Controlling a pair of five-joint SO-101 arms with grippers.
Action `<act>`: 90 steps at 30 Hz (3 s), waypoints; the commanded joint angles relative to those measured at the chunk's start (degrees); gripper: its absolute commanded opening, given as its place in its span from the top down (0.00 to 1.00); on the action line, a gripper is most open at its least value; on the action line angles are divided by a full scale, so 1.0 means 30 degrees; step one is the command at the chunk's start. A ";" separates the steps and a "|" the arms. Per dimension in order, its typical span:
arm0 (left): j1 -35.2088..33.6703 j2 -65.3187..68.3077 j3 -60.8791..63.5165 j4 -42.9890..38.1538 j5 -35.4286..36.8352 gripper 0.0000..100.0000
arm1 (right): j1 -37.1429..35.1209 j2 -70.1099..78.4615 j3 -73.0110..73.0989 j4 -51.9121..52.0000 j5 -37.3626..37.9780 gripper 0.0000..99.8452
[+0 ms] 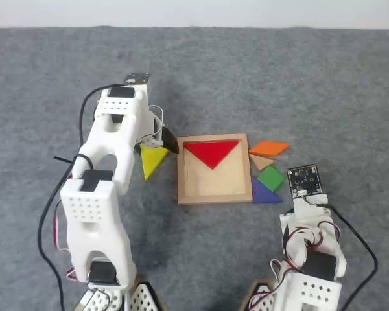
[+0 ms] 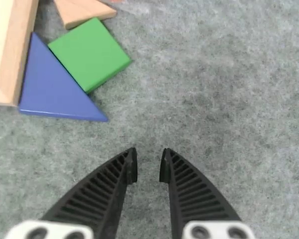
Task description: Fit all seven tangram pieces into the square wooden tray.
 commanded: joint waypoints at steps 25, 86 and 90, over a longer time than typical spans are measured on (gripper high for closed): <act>-0.2110 -0.0293 -0.2476 0.4015 -0.8791 0.66 | -0.0132 -0.0278 0.0293 -0.0103 0.0264 0.91; 0.0264 -0.4747 0.2886 0.2930 -0.8264 0.76 | -0.0015 -0.0278 0.0293 -0.0103 0.0264 0.91; -0.0586 -0.4718 0.2857 0.1905 -0.7267 0.72 | -0.0015 -0.0278 0.0293 -0.0103 0.0264 0.91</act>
